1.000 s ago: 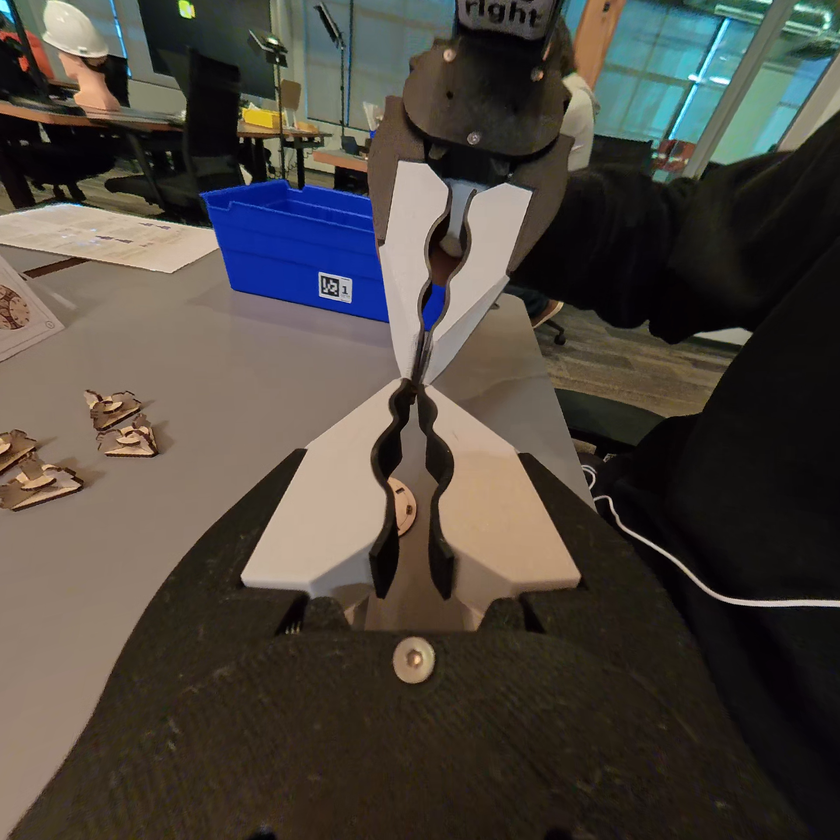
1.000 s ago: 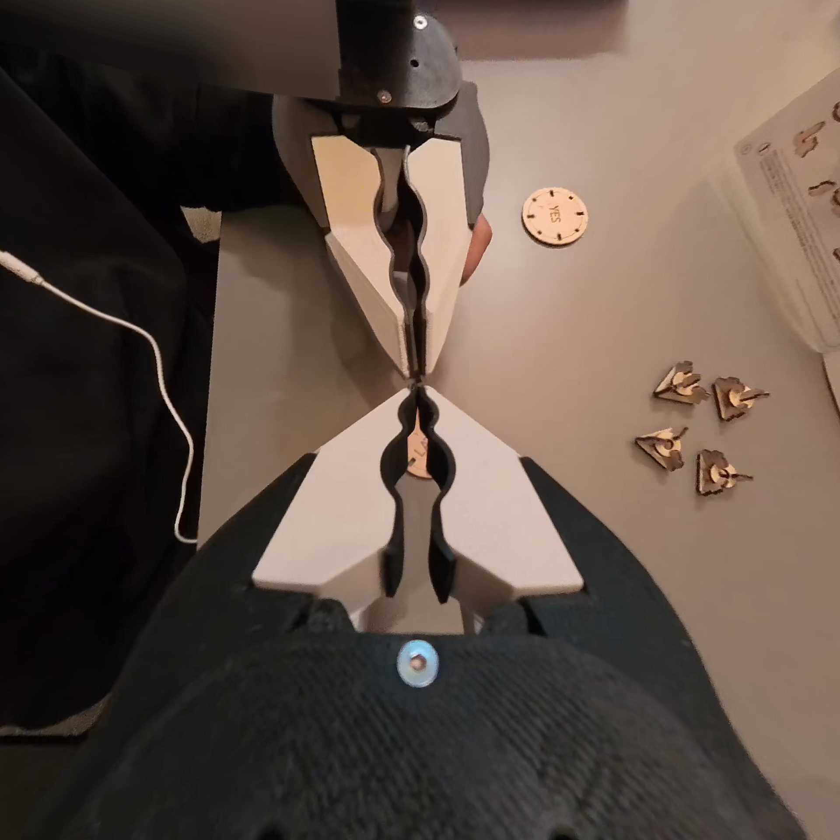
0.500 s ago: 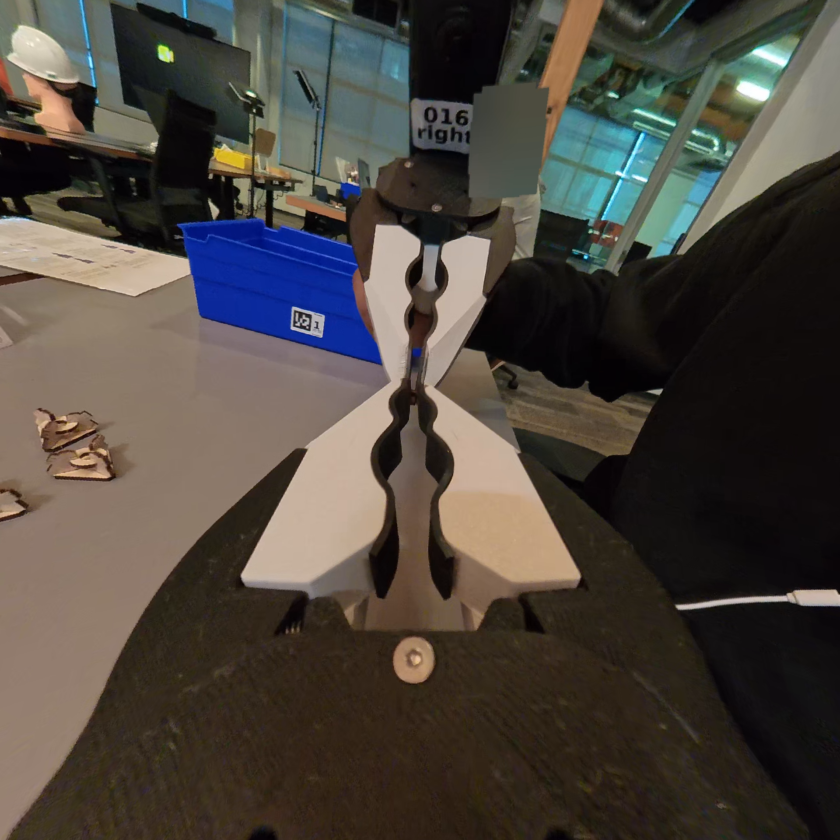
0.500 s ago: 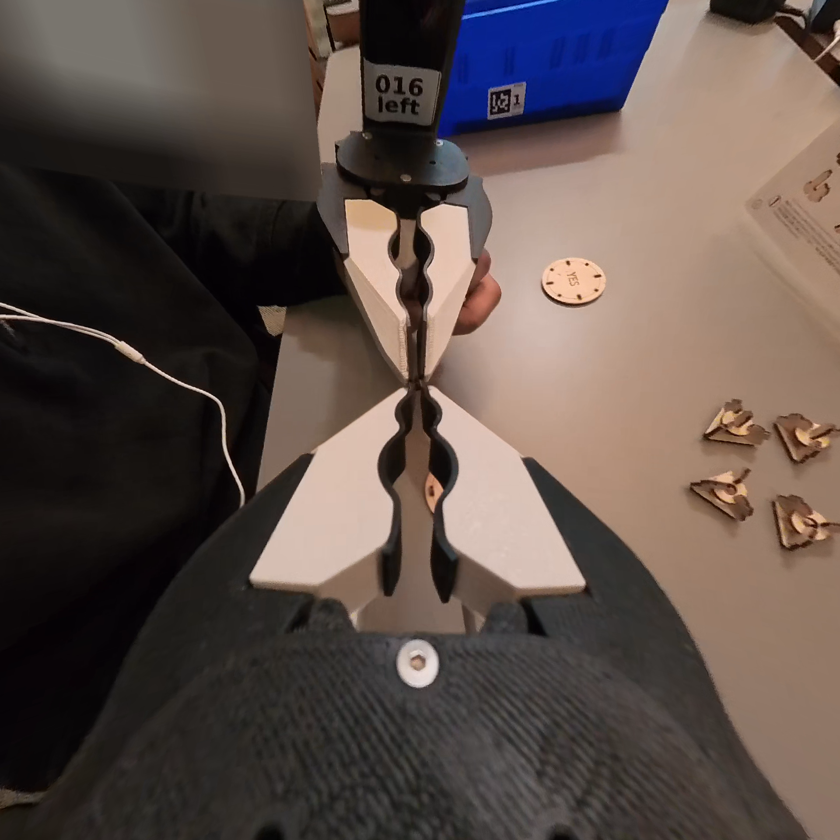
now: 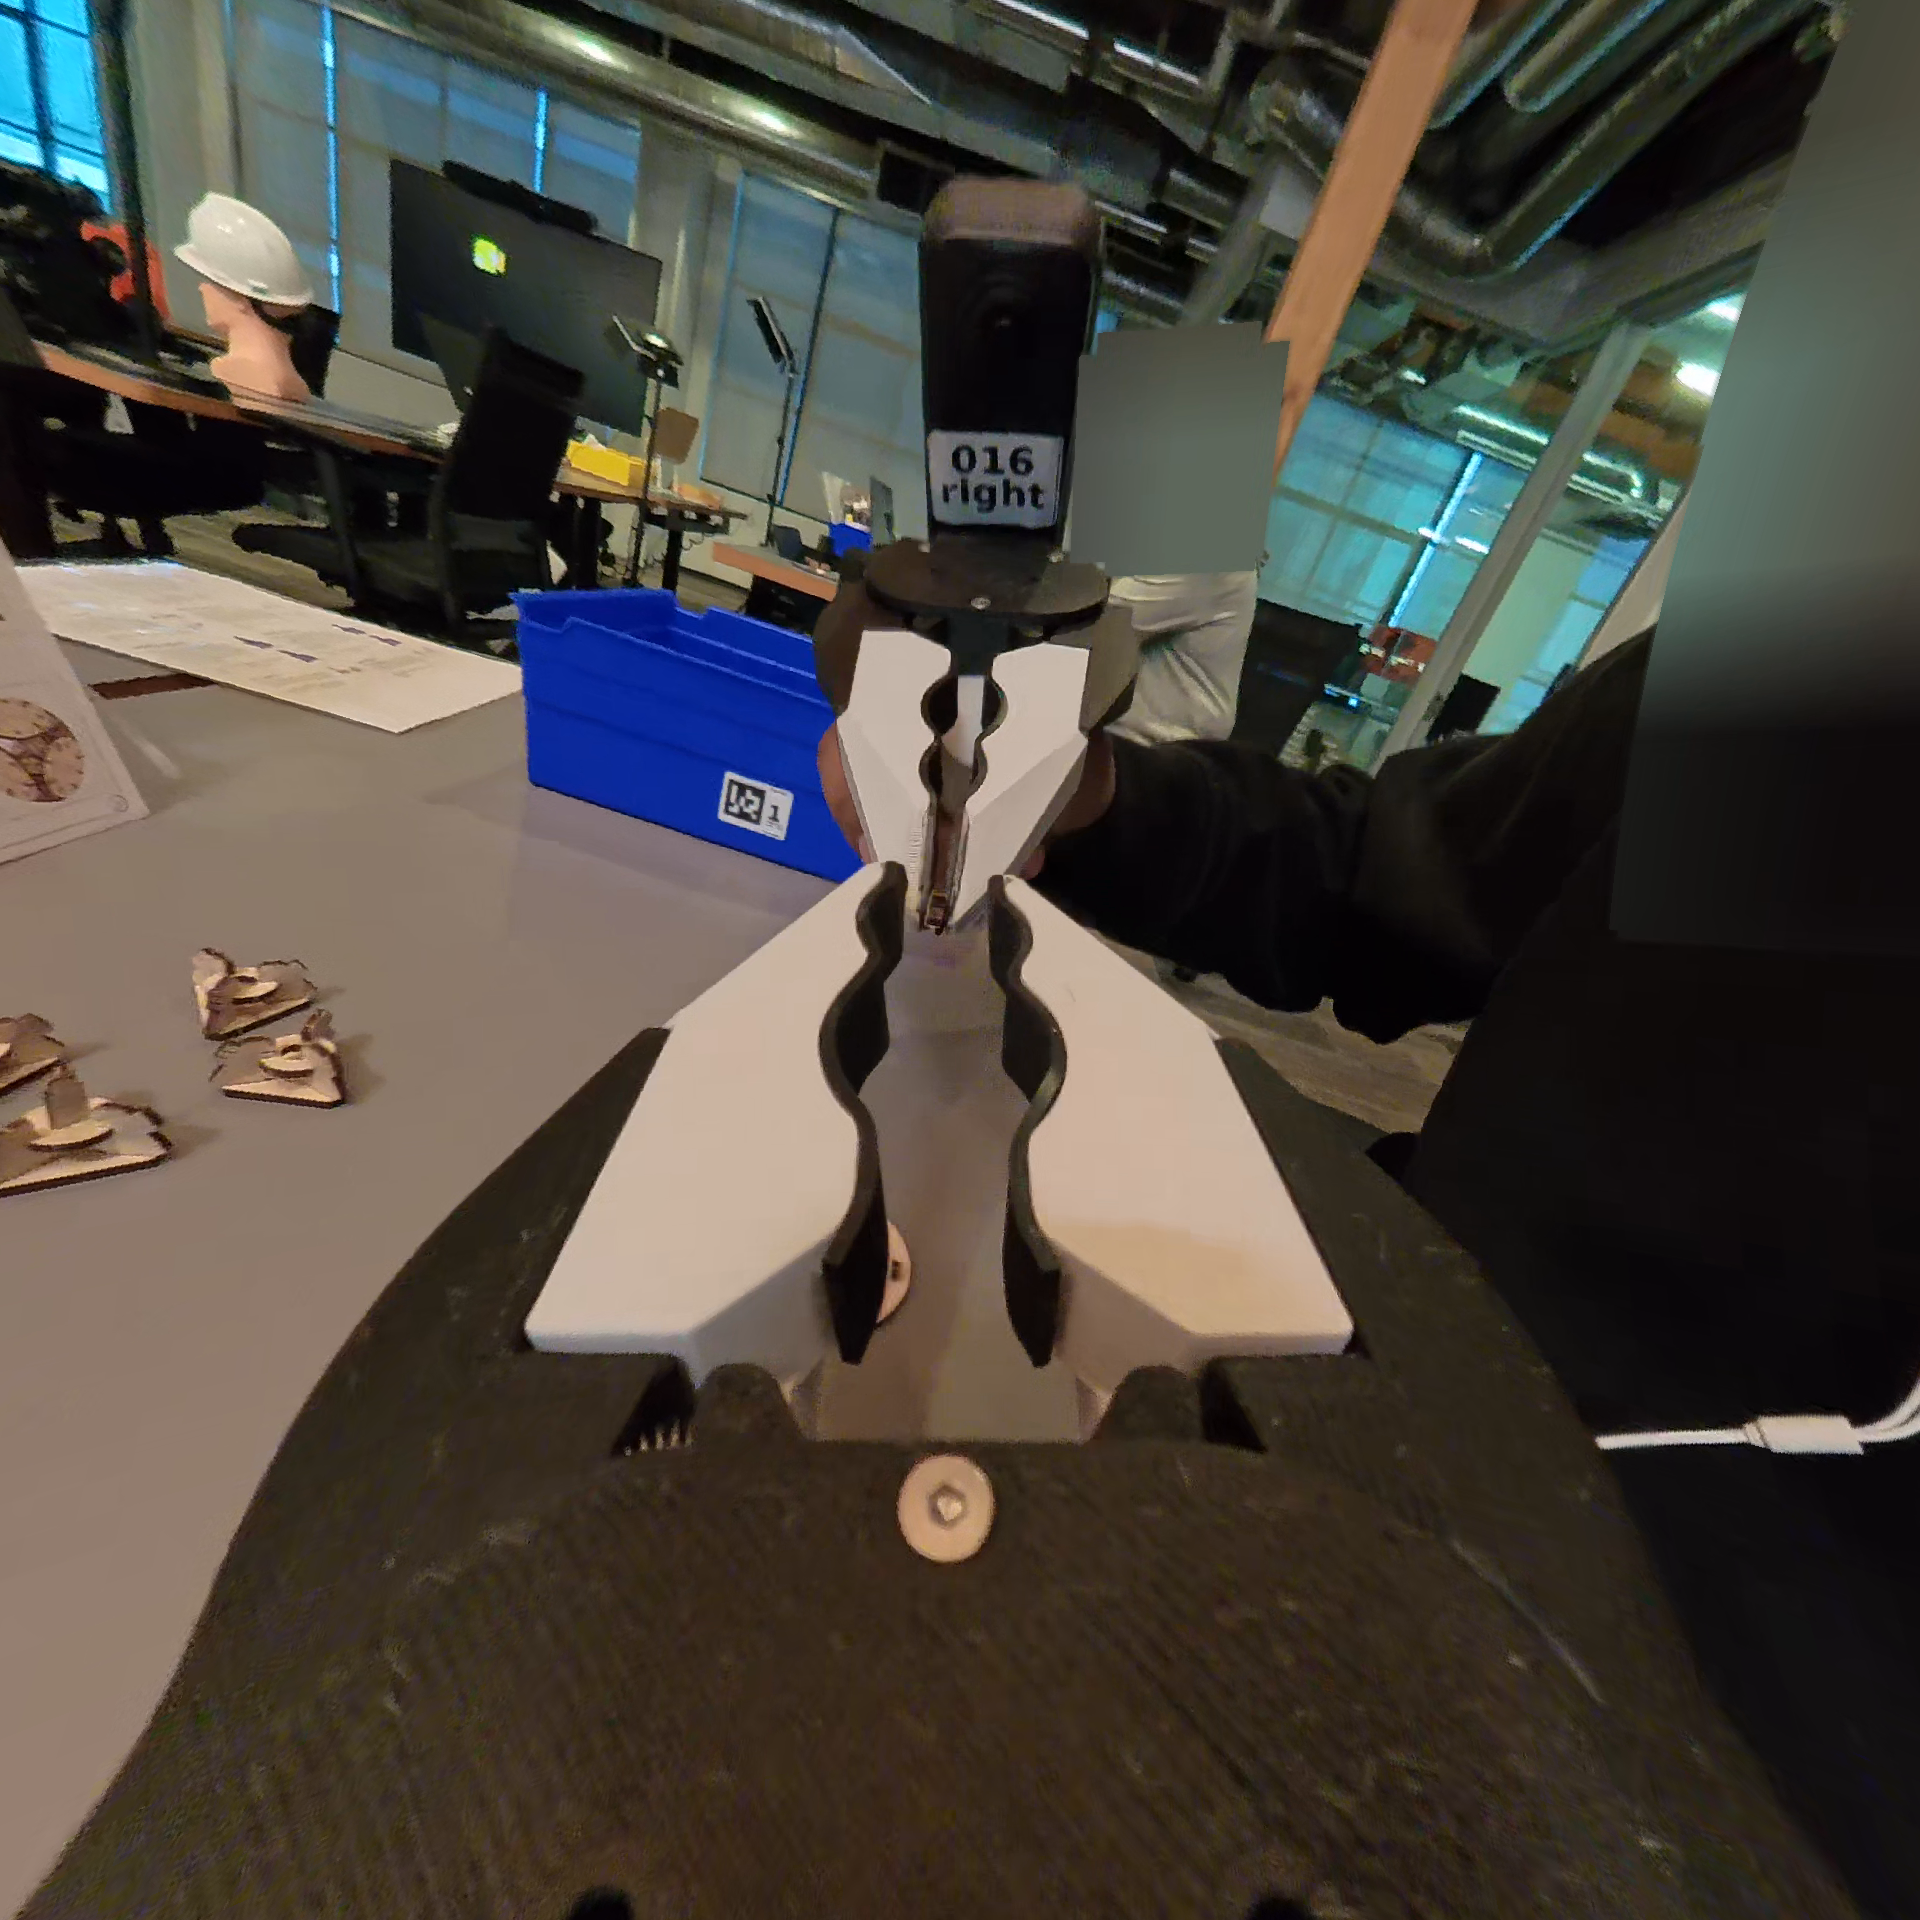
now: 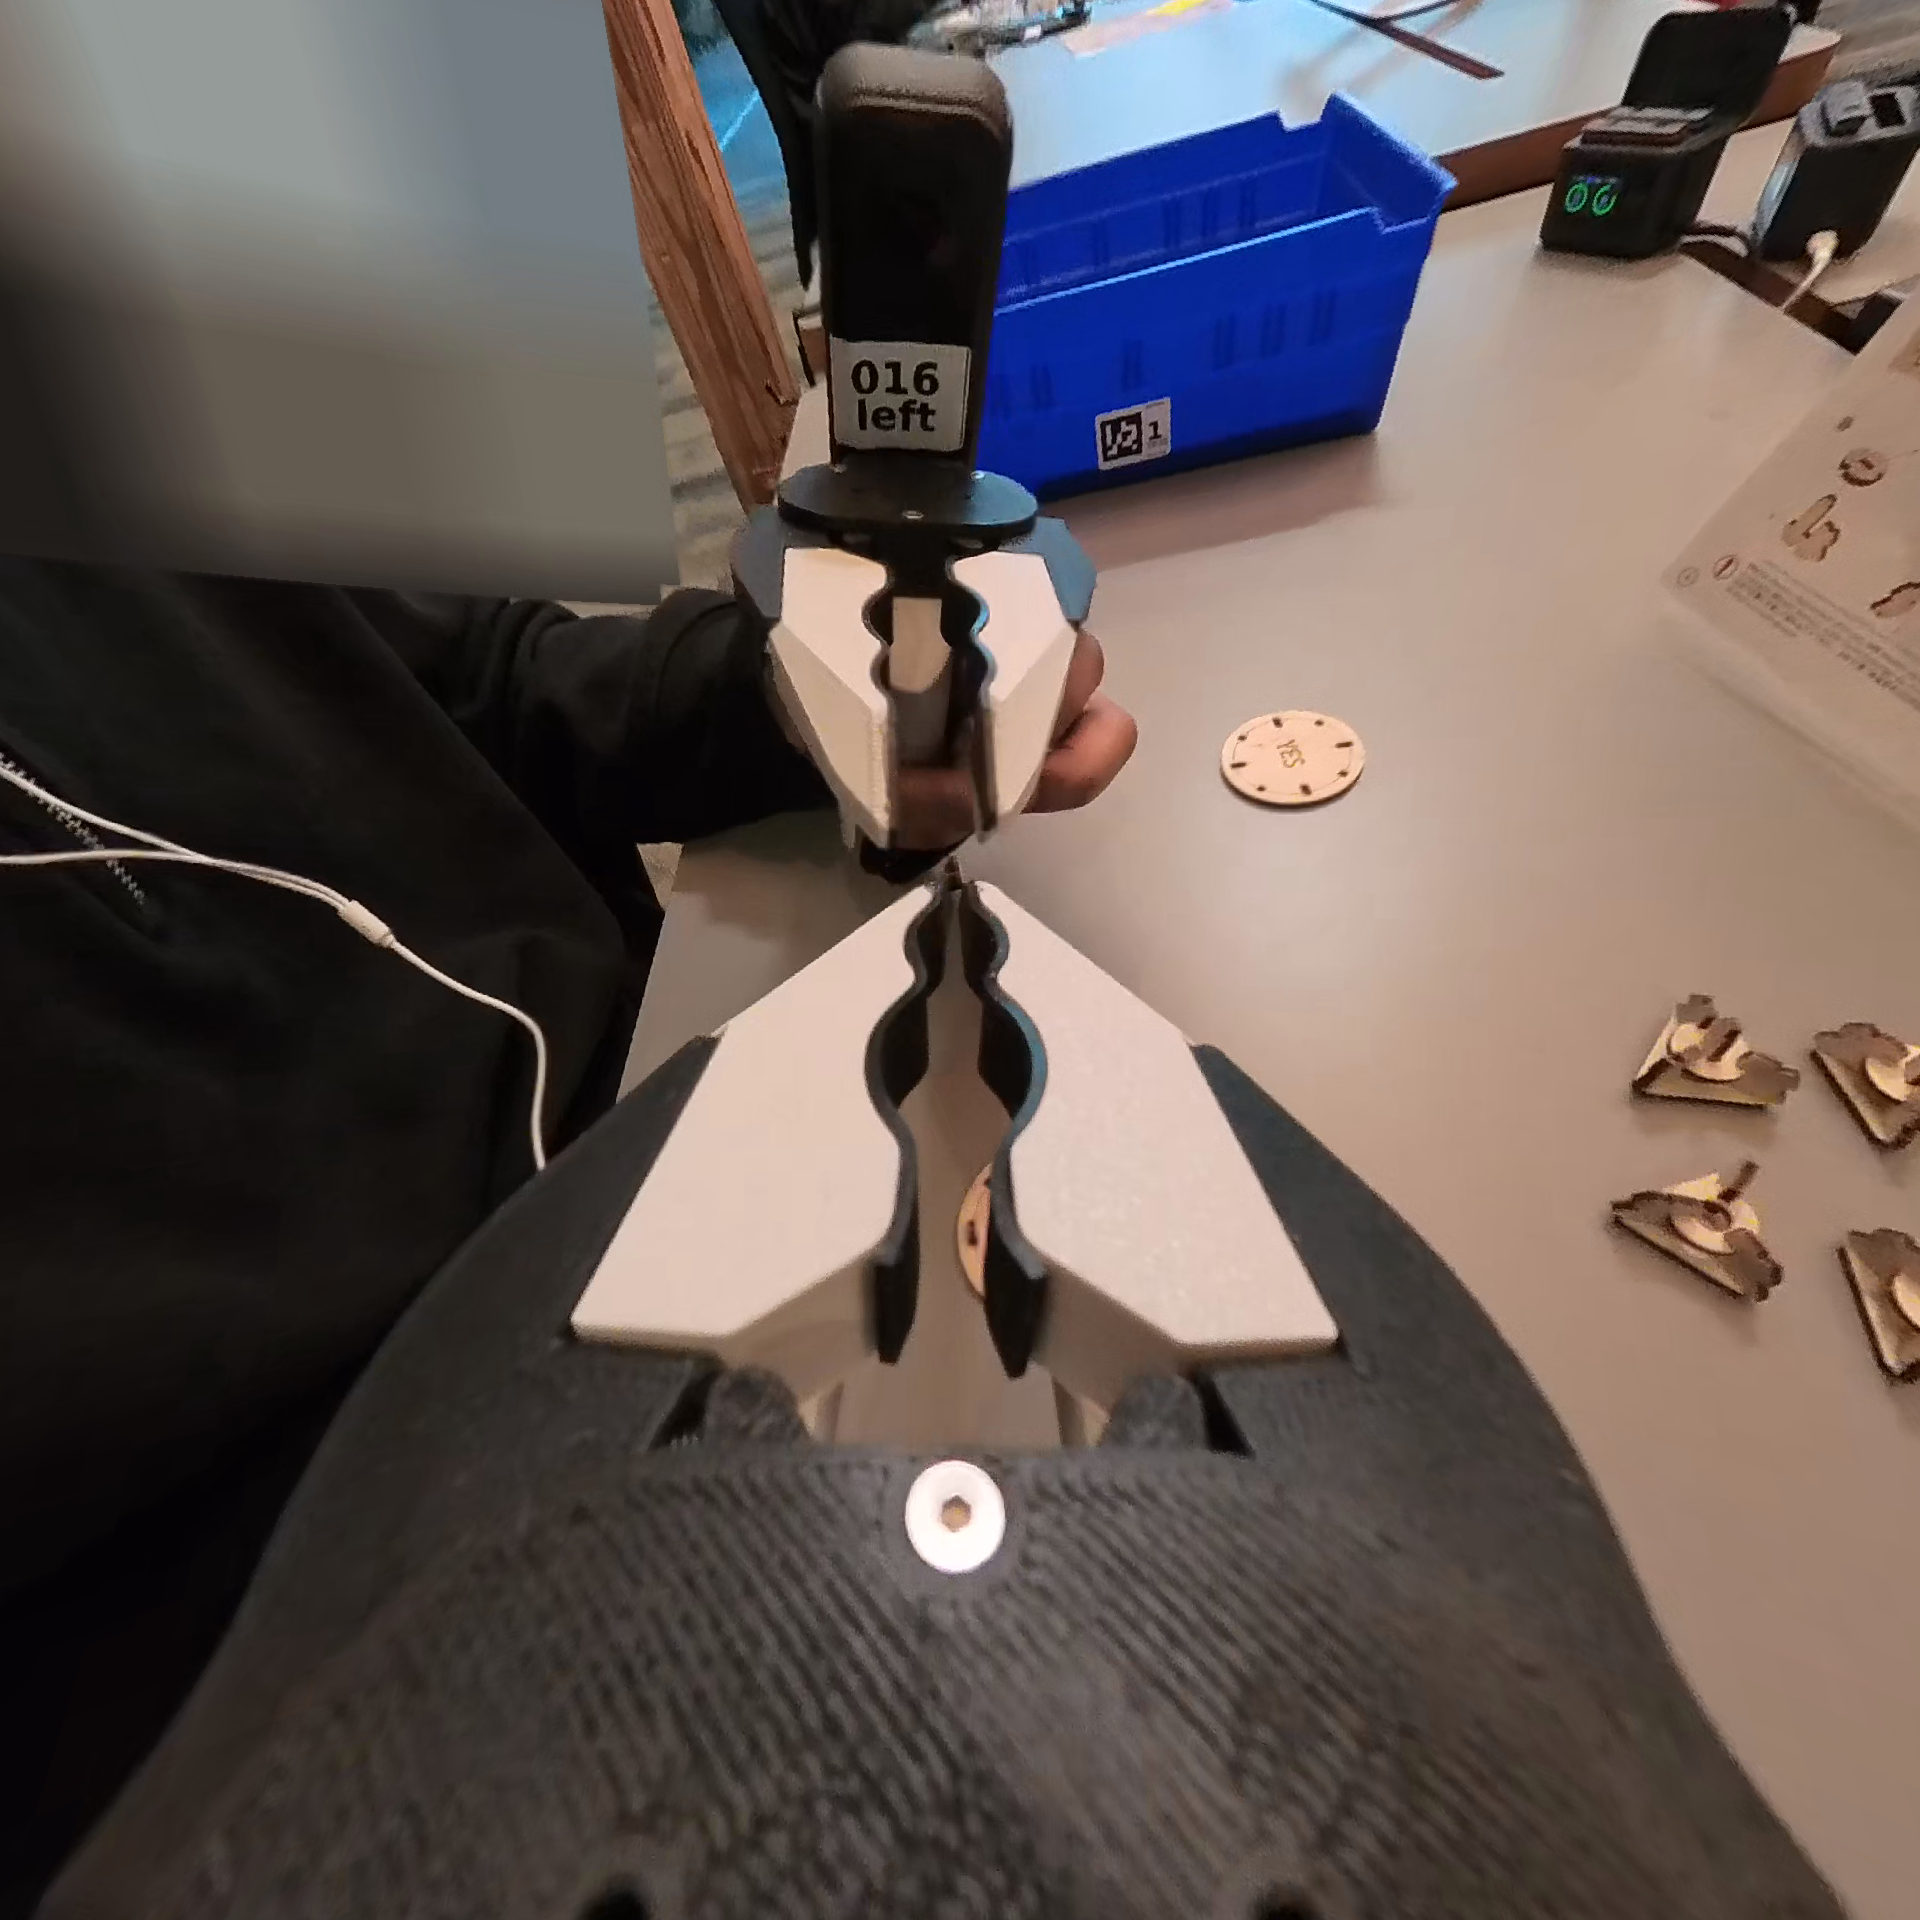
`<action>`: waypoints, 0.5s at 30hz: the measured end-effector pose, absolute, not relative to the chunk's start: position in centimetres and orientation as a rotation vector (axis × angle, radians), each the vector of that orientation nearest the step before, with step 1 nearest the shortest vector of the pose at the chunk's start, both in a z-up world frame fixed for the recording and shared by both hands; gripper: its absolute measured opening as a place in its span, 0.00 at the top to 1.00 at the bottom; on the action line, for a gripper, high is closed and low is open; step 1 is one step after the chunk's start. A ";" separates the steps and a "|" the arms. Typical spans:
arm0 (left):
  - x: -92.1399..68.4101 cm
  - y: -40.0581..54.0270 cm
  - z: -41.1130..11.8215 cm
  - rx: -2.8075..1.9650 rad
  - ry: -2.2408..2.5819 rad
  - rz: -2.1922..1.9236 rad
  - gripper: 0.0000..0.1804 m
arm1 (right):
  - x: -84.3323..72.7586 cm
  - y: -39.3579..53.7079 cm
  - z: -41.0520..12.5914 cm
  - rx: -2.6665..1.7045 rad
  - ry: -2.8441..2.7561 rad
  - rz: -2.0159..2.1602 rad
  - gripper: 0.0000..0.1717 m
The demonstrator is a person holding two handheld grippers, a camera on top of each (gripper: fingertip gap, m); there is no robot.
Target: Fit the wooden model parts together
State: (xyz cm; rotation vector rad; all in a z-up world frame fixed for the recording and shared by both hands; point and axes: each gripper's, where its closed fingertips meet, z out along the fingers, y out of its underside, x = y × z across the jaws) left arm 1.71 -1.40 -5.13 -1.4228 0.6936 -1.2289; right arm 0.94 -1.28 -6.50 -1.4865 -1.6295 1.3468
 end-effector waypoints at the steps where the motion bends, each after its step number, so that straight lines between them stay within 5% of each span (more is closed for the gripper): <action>1: 1.5 -1.2 -5.0 -1.420 0.679 -1.222 0.91 | 0.9 -1.0 -6.4 -1.480 -1.610 1.363 1.00; 15: -0.5 2.1 -7.3 -1.444 0.748 -0.579 0.96 | 0.5 1.6 -8.2 -1.595 -1.204 2.065 1.00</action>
